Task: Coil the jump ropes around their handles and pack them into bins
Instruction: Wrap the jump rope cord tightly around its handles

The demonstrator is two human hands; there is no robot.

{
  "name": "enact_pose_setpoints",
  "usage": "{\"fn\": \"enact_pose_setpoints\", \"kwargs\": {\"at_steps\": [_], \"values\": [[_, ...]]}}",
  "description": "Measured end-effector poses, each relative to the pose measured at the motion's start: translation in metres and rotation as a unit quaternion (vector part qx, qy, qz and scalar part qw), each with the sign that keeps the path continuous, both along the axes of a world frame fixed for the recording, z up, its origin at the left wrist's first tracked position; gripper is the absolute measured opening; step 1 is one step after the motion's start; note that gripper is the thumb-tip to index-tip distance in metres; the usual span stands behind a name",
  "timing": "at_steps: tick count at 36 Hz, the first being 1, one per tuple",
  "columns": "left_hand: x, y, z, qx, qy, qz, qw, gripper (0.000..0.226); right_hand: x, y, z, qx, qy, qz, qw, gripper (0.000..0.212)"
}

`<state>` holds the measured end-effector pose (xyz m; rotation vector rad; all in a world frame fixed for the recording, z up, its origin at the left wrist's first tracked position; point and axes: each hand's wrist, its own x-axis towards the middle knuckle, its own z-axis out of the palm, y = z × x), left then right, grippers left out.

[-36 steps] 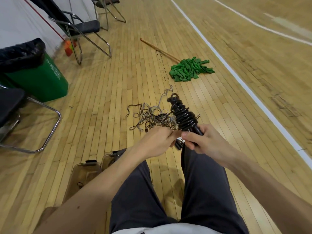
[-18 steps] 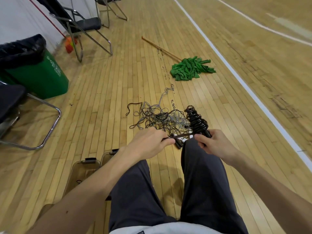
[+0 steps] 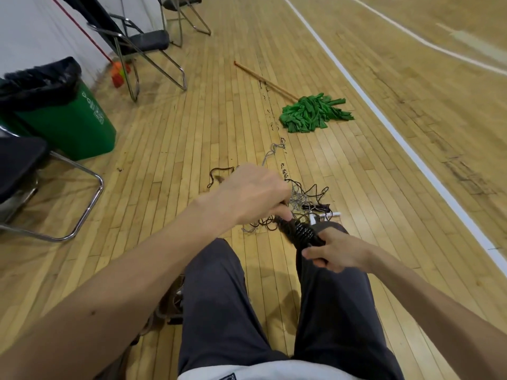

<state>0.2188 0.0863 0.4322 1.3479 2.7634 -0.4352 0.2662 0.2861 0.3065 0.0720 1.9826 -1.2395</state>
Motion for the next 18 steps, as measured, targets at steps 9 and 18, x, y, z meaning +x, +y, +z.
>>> {"fn": "enact_pose_setpoints", "kwargs": {"at_steps": [9, 18], "values": [[-0.016, 0.019, 0.01, 0.045, -0.017, -0.072, 0.996, 0.045, 0.017, -0.013, 0.027, 0.039, 0.033, 0.192, 0.98, 0.023], [-0.031, 0.017, 0.001, 0.081, -0.111, -0.018, 0.99, 0.048, 0.035, -0.017, 0.046, 0.05, 0.087, 0.26, 0.96, 0.032]]}}
